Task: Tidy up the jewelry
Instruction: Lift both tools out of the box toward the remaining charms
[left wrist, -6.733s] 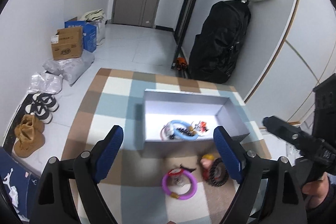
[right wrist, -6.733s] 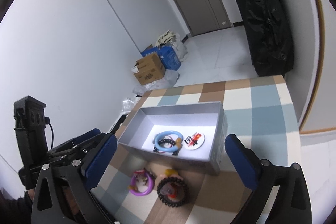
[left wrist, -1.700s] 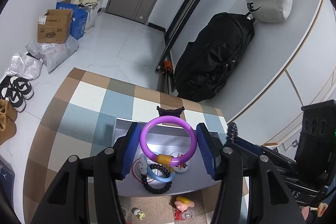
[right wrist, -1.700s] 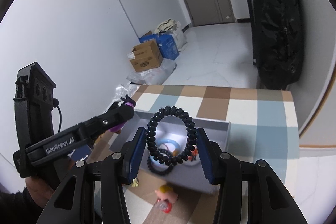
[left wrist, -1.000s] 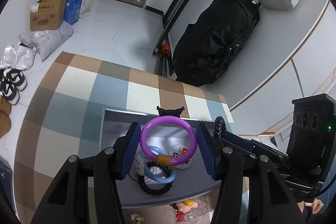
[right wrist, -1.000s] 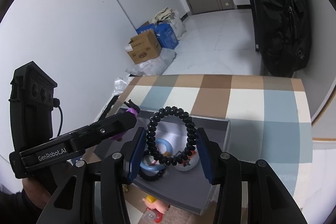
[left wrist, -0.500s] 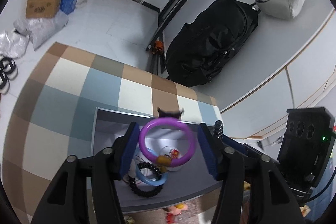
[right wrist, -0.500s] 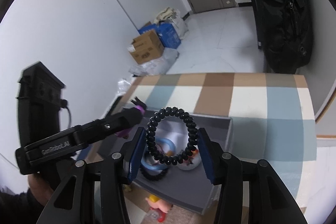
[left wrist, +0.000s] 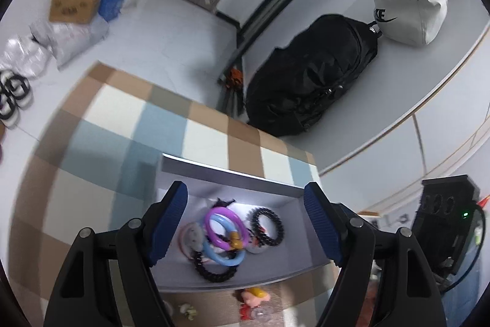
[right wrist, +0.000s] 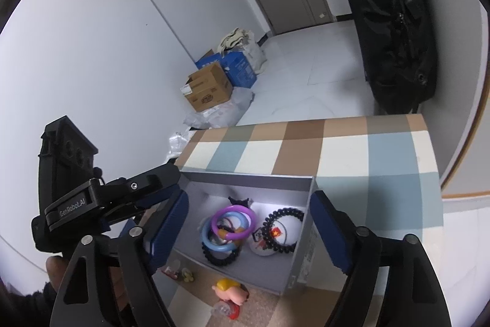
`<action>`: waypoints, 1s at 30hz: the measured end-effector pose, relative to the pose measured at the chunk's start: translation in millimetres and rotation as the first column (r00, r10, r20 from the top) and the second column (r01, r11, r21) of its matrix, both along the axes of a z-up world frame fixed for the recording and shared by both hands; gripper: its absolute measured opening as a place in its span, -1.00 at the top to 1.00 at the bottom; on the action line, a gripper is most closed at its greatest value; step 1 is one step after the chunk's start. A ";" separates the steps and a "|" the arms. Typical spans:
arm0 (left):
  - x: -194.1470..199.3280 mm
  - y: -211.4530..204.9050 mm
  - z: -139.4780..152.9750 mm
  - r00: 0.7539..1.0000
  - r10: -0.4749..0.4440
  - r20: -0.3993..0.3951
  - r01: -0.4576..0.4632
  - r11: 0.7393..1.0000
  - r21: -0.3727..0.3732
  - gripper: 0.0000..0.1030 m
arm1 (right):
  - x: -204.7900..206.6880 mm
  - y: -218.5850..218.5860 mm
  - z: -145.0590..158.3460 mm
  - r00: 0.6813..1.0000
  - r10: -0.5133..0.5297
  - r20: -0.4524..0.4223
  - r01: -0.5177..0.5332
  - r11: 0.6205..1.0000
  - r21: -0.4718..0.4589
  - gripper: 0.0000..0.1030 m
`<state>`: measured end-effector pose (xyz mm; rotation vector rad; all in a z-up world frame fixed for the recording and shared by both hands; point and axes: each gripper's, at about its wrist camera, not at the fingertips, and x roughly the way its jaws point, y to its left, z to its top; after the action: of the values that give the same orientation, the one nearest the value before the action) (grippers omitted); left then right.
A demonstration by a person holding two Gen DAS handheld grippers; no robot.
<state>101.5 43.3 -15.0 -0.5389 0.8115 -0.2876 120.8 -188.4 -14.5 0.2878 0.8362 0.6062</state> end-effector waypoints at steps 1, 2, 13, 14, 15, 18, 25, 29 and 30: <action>-4.2 0.0 3.1 1.000 0.019 0.023 -0.020 0.999 0.030 -0.44 | -1.8 0.2 0.6 1.000 0.000 0.003 0.000 1.000 -0.002 -0.66; -6.4 0.0 4.3 0.999 0.028 0.035 -0.029 0.998 0.048 -0.44 | -4.4 0.7 1.6 1.000 -0.001 0.010 0.001 1.000 -0.008 -0.70; -33.3 2.4 13.6 0.993 0.080 0.089 -0.095 0.979 0.179 -0.45 | -34.5 4.8 10.3 0.996 -0.012 0.087 0.017 0.999 -0.050 -1.00; -35.5 2.6 14.2 0.992 0.084 0.094 -0.100 0.977 0.186 -0.46 | -36.7 5.5 10.4 0.996 -0.014 0.091 0.019 0.998 -0.054 -1.00; -37.0 3.1 14.6 0.992 0.085 0.096 -0.103 0.976 0.192 -0.50 | -38.1 5.9 10.4 0.995 -0.016 0.094 0.022 0.998 -0.057 -1.00; -44.0 5.9 15.4 0.989 0.102 0.111 -0.123 0.972 0.202 -0.67 | -44.3 7.2 11.5 0.994 -0.022 0.106 0.029 0.997 -0.072 -1.00; -57.8 10.4 13.5 0.987 0.112 0.119 -0.138 0.959 0.249 -0.75 | -56.8 11.2 11.0 0.994 -0.023 0.110 0.034 0.994 -0.103 -1.00; -64.4 14.3 11.1 0.988 0.109 0.108 -0.134 0.959 0.251 -0.75 | -60.4 14.8 6.6 0.996 -0.016 0.089 0.027 0.992 -0.126 -1.00; -66.4 15.7 10.3 0.988 0.112 0.103 -0.135 0.958 0.254 -0.75 | -61.7 15.4 5.4 0.996 -0.016 0.085 0.027 0.991 -0.132 -1.00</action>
<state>35.1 58.9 -4.8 -0.3250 0.7134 -0.0855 59.1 -173.0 -9.2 0.1488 0.7884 0.5360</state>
